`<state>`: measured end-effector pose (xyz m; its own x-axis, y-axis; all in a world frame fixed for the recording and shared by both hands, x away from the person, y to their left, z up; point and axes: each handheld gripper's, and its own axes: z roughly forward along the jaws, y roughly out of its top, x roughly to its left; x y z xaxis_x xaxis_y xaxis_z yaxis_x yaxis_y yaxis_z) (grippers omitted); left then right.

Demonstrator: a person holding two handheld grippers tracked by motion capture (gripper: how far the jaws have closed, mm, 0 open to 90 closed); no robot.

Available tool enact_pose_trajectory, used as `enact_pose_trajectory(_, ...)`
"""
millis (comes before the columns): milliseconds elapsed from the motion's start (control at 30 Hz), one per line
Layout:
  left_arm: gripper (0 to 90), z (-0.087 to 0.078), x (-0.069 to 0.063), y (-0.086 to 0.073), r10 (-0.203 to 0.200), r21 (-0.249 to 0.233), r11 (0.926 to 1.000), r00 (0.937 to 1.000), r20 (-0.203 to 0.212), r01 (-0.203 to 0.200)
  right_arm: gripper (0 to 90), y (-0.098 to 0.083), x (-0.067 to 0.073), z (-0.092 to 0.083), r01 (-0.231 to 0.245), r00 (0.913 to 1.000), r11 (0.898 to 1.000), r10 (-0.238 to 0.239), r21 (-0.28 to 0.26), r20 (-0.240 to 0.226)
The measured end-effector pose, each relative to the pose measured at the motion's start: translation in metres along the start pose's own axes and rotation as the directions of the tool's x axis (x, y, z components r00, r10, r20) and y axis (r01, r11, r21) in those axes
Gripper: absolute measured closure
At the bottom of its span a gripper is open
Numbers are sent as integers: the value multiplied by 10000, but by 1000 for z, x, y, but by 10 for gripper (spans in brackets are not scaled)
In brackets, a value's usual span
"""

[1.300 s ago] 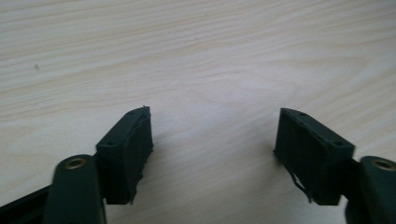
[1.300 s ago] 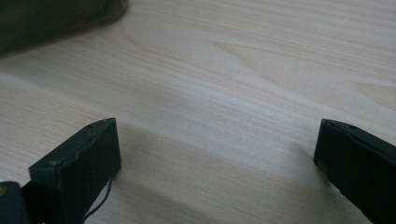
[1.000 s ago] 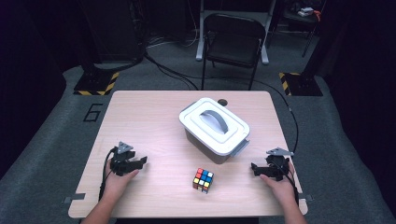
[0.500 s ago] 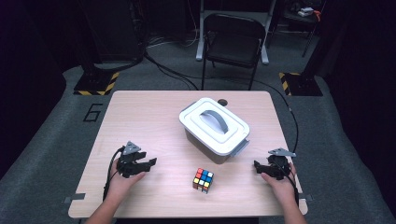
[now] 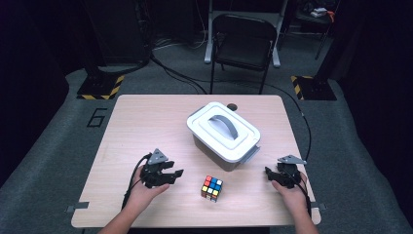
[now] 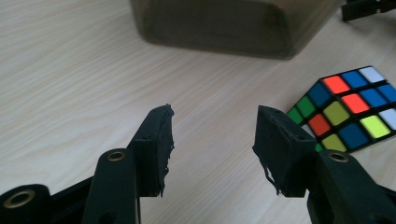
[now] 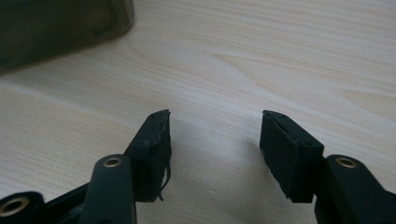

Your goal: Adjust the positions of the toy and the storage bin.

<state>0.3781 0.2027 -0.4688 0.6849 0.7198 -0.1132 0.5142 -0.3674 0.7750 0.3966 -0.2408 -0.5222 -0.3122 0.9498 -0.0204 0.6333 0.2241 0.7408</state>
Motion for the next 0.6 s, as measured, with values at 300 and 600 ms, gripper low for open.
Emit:
enact_pose_trajectory(300,508,21,-26,13,199,119,9997,9975,678,-207,402,-1,0,1,-196,9997,9998,195,-24,-122)
enact_pose_trajectory(600,505,37,-45,23,437,223,9987,9932,1081,-464,386,-1,-1,2,-234,9996,9997,233,-90,-154)
